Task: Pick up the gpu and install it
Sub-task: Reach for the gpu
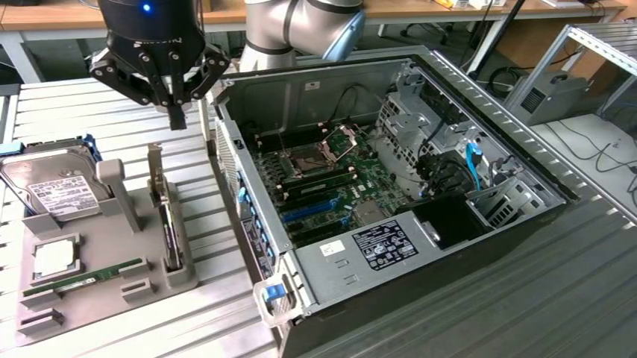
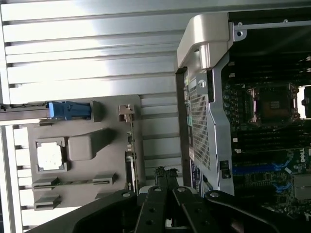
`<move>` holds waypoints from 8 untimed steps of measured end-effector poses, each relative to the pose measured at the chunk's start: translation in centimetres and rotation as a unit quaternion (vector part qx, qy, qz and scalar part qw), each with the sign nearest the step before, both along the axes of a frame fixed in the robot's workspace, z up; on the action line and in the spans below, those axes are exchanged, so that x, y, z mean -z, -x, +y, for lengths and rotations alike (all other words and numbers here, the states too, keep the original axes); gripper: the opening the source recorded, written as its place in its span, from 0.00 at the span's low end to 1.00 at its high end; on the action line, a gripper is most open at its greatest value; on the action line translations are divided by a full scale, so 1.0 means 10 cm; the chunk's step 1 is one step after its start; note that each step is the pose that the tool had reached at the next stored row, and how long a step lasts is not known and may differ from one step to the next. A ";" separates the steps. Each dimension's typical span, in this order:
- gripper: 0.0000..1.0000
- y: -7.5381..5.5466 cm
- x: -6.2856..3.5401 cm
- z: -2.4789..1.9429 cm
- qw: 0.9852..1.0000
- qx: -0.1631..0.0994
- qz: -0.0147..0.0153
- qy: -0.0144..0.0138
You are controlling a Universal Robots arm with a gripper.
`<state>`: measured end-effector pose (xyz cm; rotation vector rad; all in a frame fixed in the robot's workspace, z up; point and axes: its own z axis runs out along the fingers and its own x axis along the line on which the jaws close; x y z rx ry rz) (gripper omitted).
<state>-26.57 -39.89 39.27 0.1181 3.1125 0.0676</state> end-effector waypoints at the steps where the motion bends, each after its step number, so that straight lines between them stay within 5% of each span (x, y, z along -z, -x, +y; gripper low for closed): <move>1: 0.11 0.02 0.000 0.000 1.000 0.000 0.000 0.000; 8: 0.11 0.19 0.002 0.000 1.000 0.000 0.000 0.000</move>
